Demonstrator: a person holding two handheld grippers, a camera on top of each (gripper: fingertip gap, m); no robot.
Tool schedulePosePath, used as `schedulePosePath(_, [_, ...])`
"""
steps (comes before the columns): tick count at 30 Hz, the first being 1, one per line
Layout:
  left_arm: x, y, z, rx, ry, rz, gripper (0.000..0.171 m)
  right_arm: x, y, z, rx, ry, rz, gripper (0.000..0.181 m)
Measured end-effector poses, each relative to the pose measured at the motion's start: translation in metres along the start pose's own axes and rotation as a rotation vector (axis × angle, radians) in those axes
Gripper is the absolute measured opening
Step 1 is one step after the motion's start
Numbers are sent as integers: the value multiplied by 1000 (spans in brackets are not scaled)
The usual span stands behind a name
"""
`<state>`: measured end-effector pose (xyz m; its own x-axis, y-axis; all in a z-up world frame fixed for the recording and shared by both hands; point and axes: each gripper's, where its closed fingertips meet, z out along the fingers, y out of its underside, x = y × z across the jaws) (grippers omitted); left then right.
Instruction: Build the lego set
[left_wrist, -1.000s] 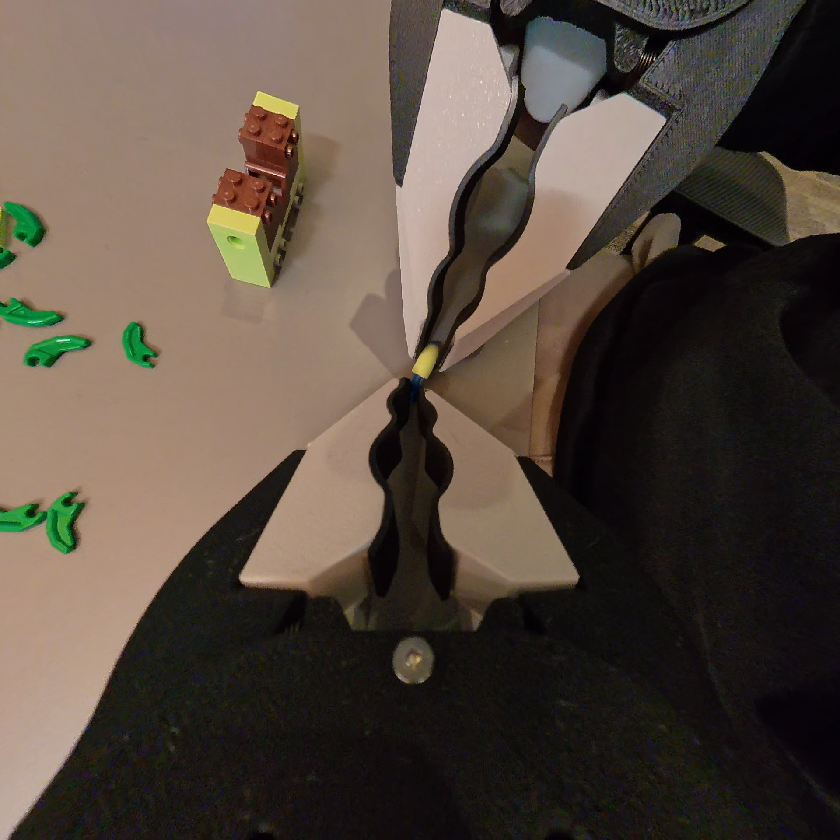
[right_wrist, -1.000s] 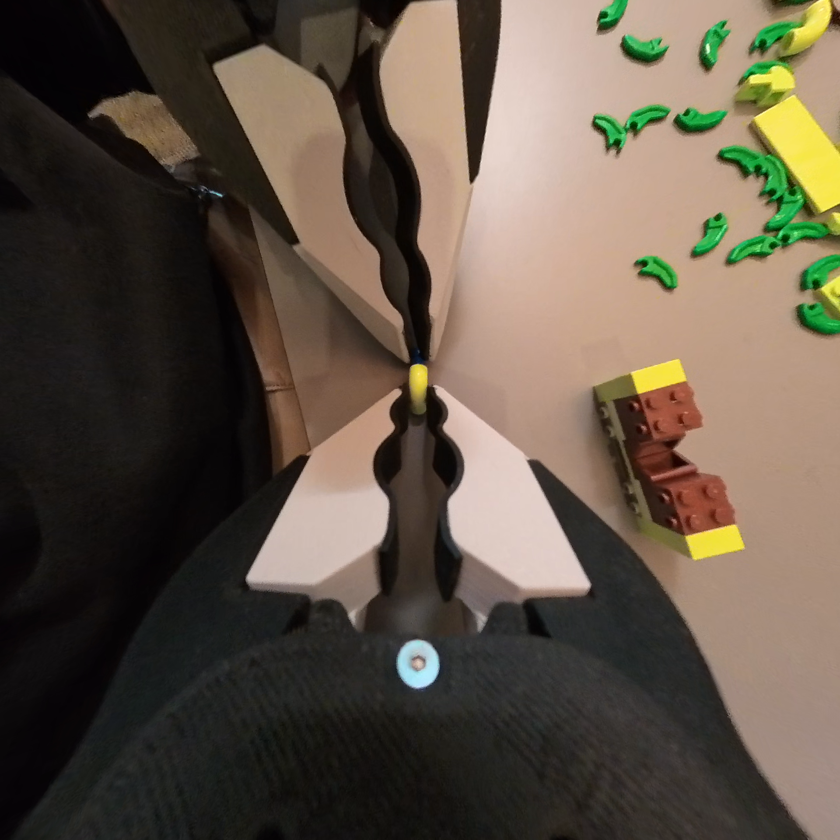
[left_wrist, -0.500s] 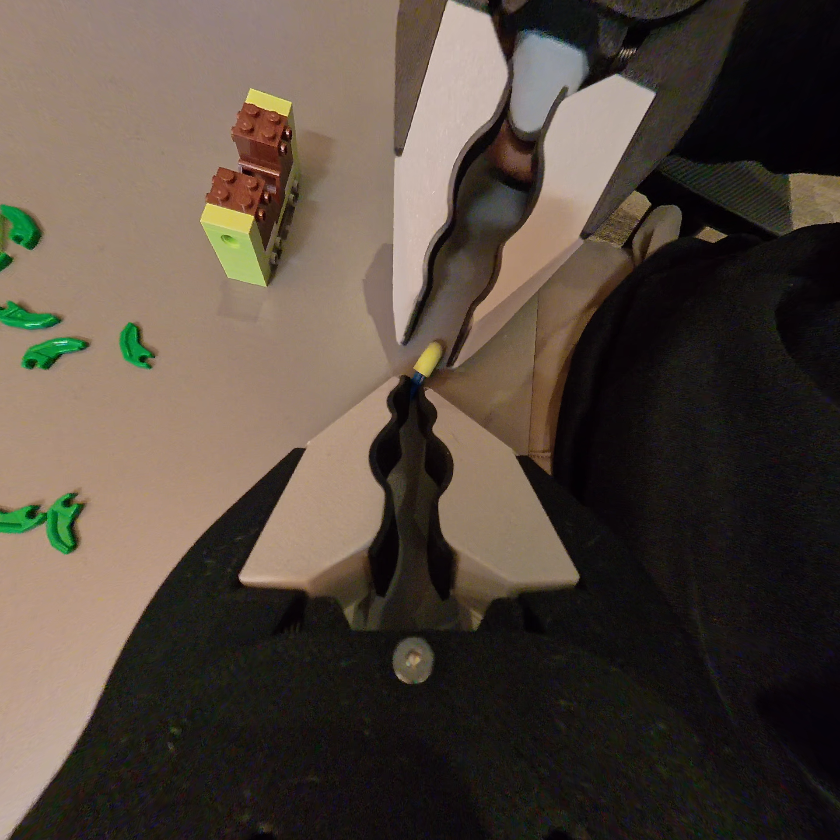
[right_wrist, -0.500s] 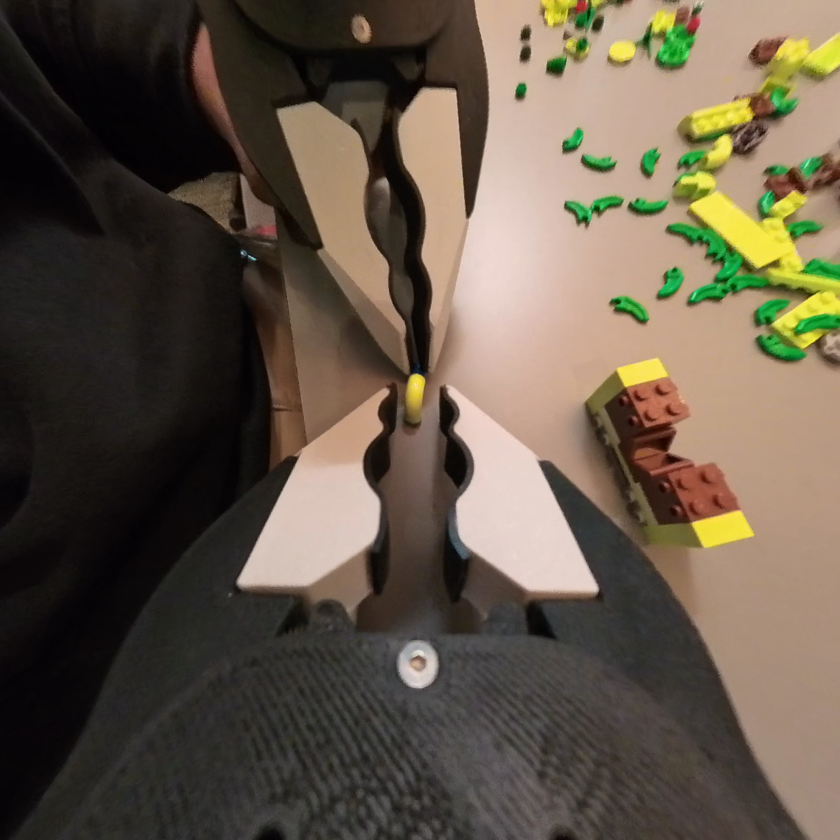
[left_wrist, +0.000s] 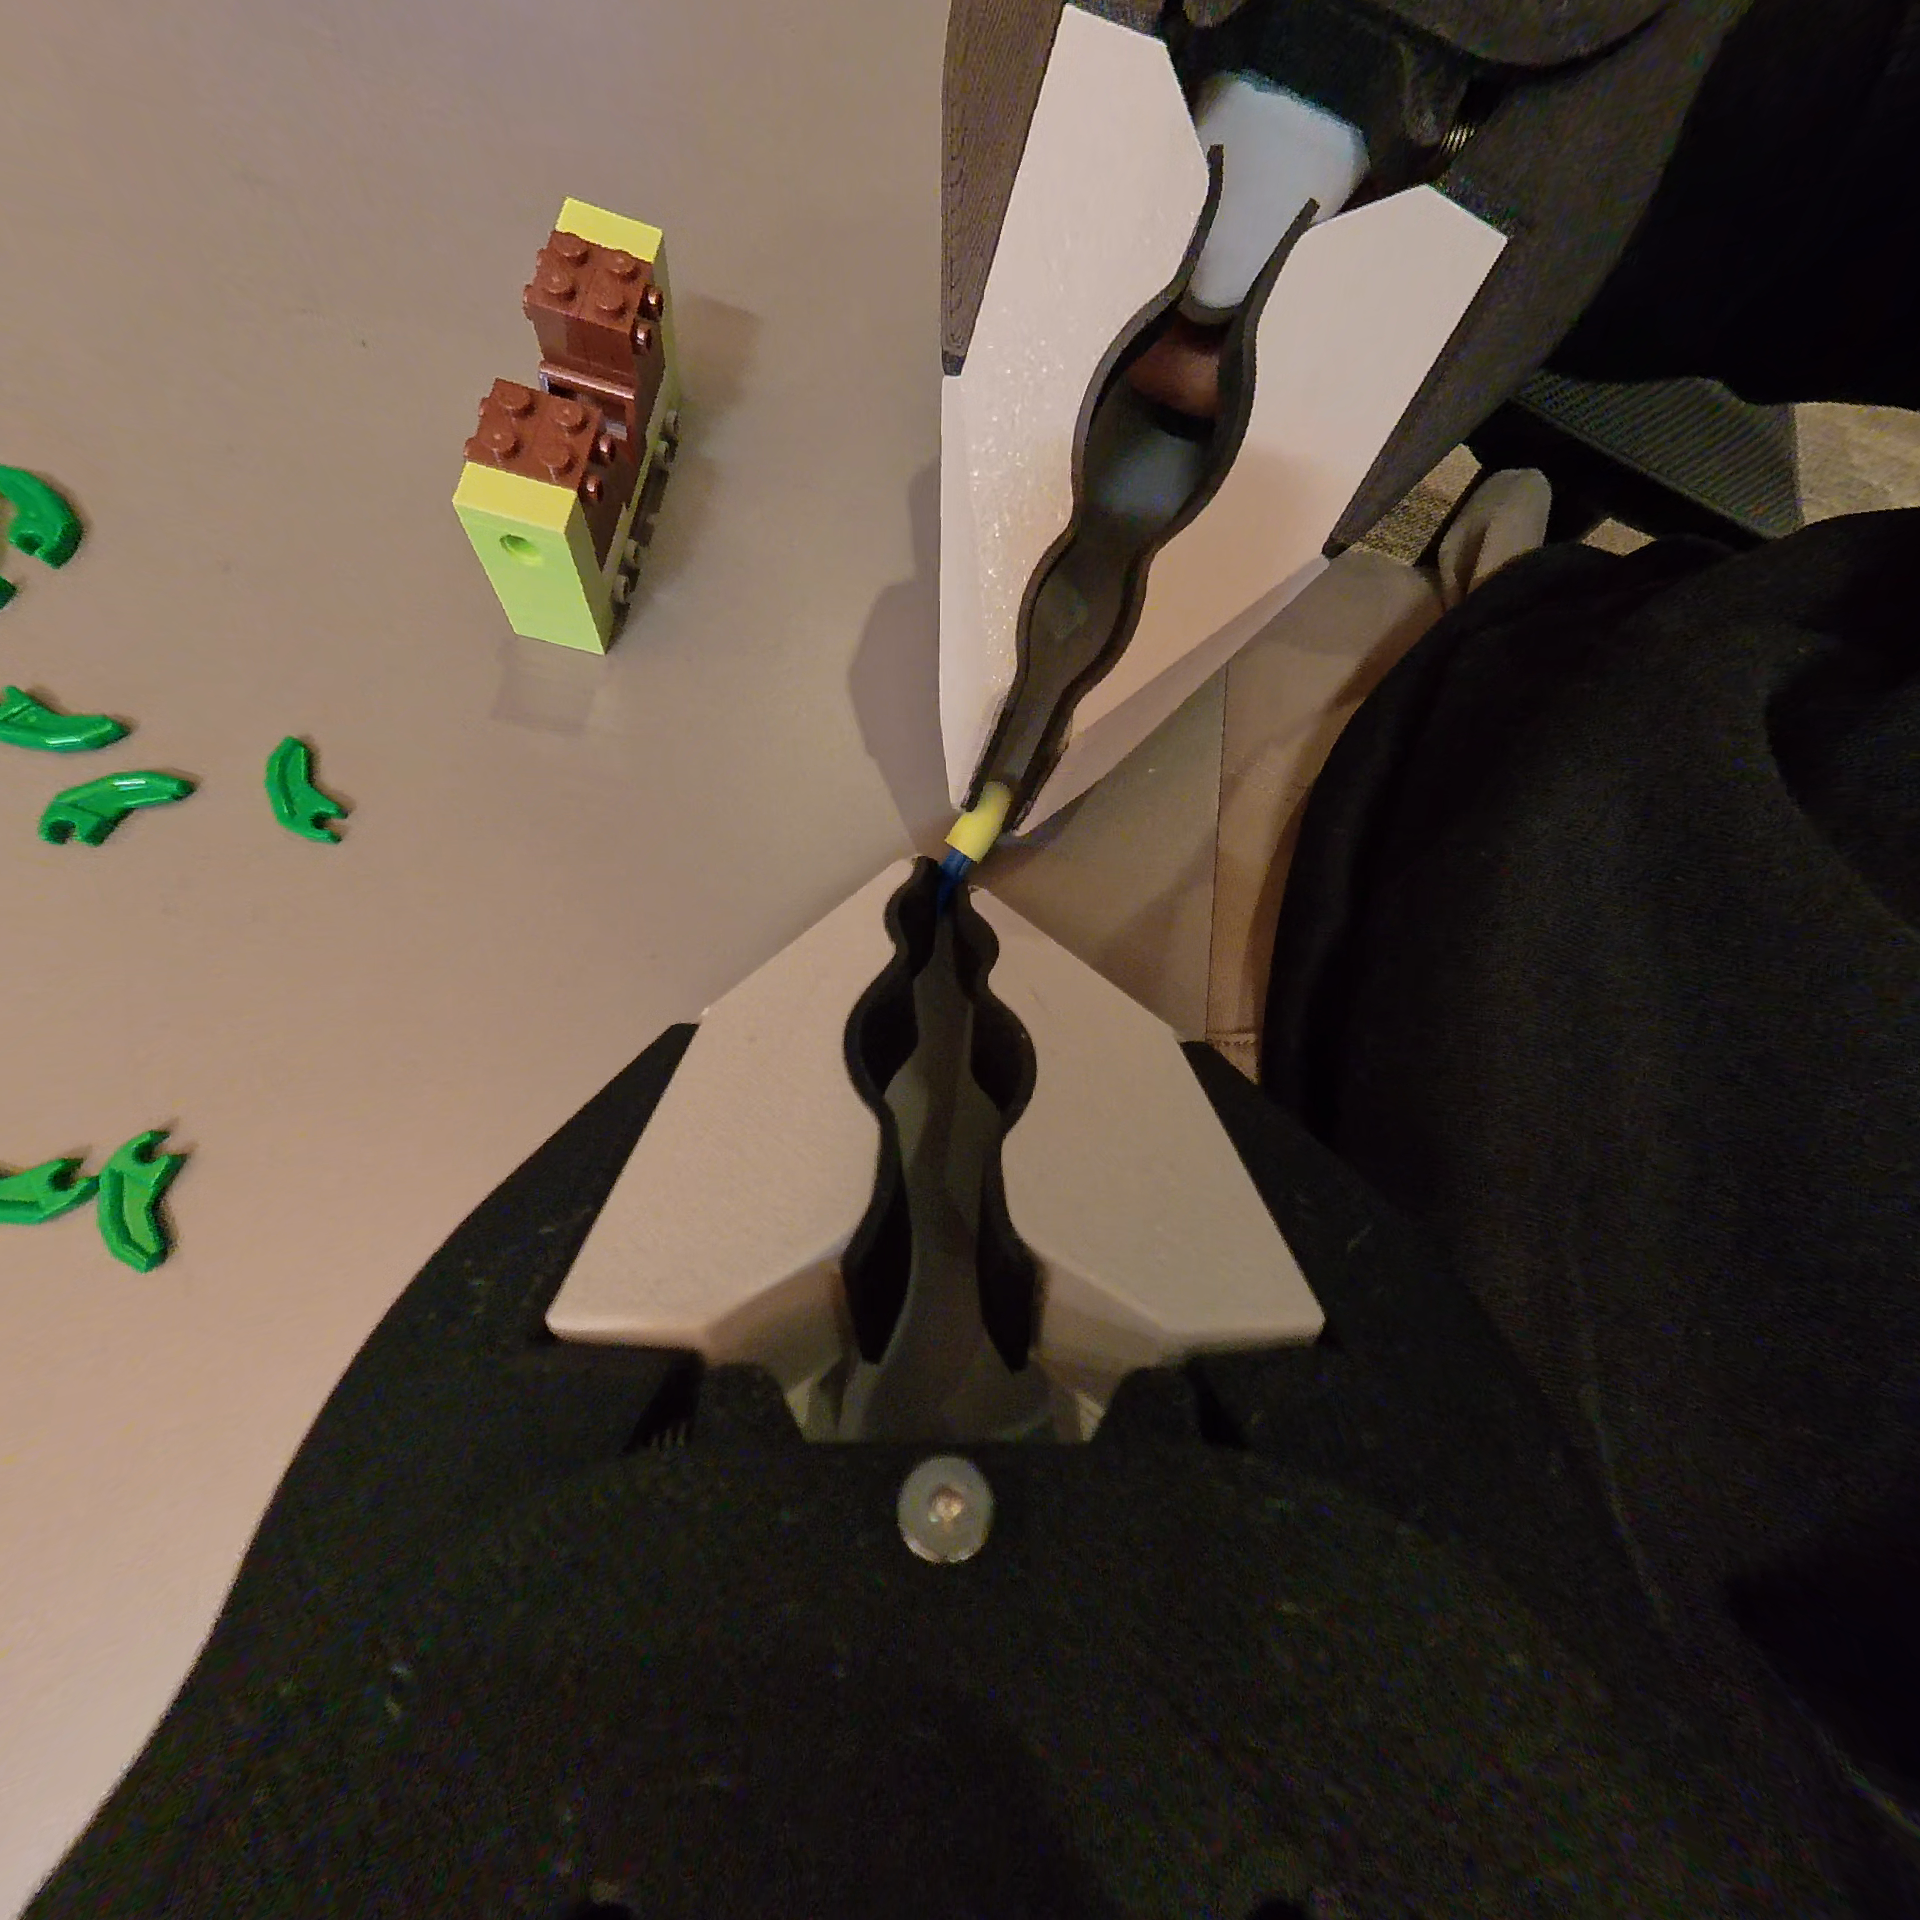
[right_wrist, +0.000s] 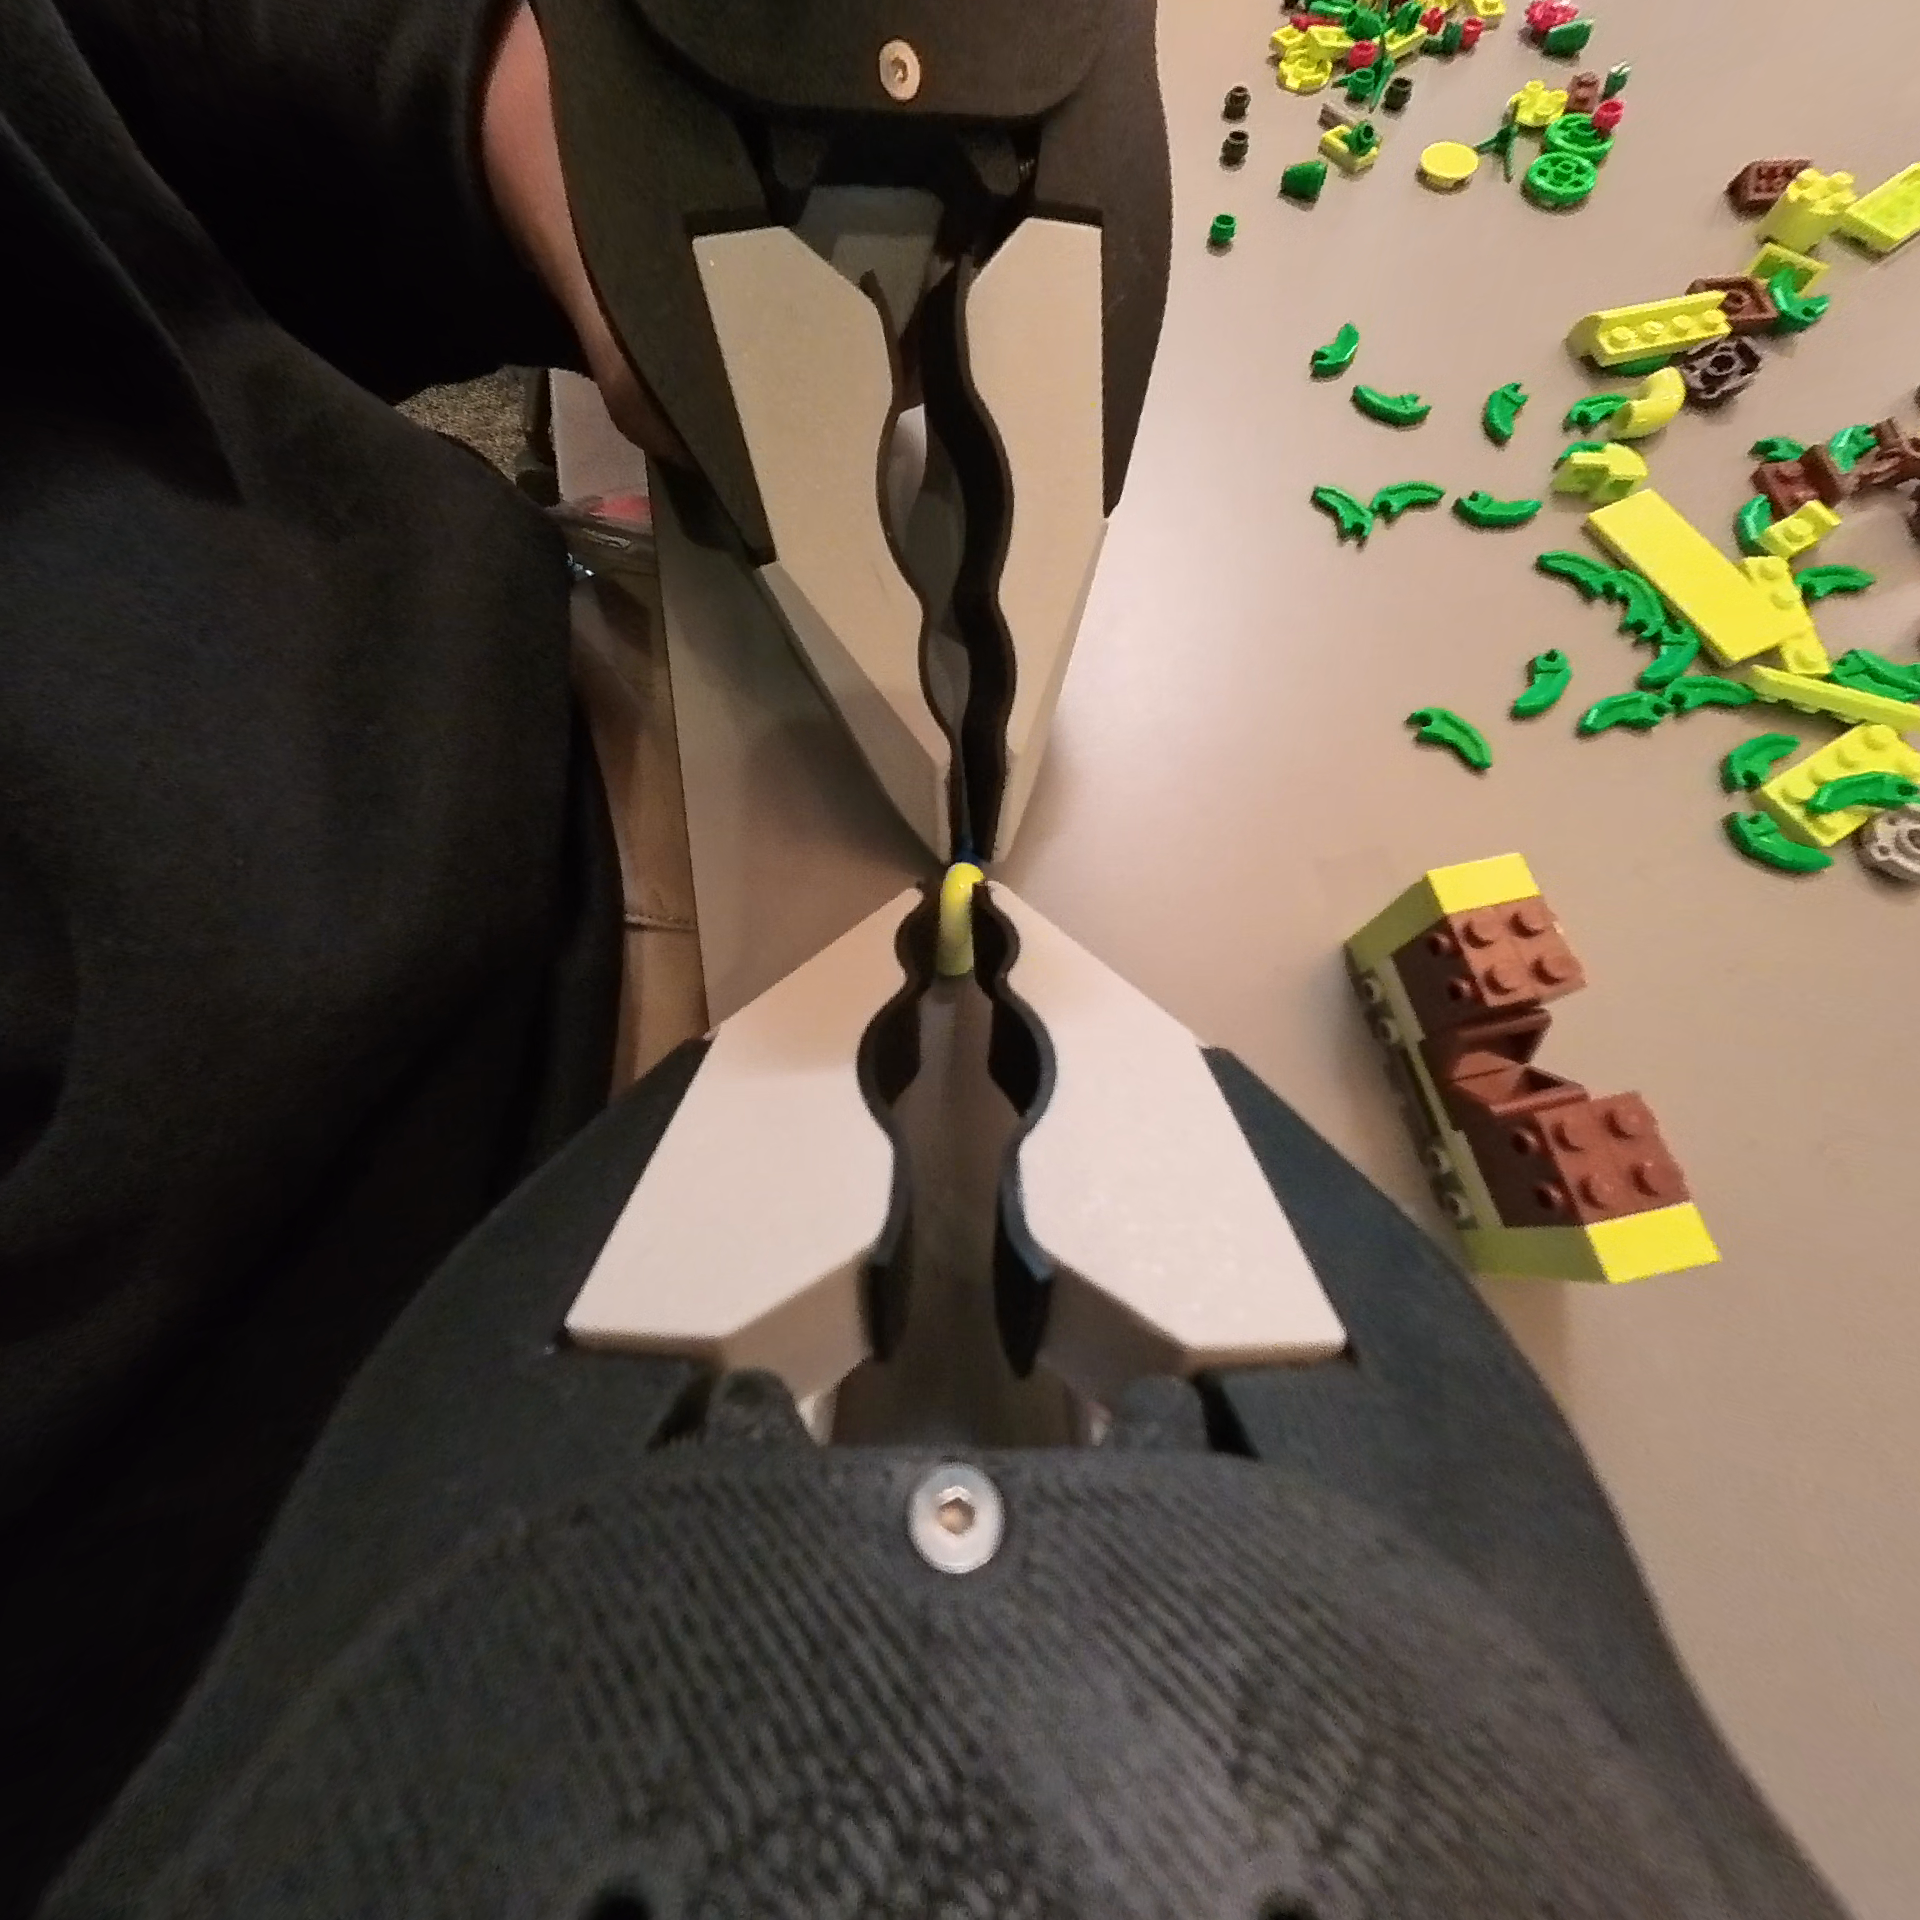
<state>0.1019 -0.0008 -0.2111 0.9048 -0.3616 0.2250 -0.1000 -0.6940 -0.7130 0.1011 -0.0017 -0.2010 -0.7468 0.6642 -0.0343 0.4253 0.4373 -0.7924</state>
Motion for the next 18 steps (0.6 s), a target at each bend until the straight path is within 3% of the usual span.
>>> schedulePosePath(8, [0, 0, 0, -2, 1, 0, 0, -1, -4, 0, 9, -87, 22, 0])
schedulePosePath(12, [2, -1, 1, -1, 13, -5, 0, 2, -3, 6, -38, -53, -52, 0])
schedulePosePath(15, [2, -1, 1, -1, 12, -5, 0, 4, -10, -2, 28, -30, -20, 0])
schedulePosePath(18, [2, -1, 1, -1, 14, -7, 0, 6, -11, -17, 81, -15, 27, 15])
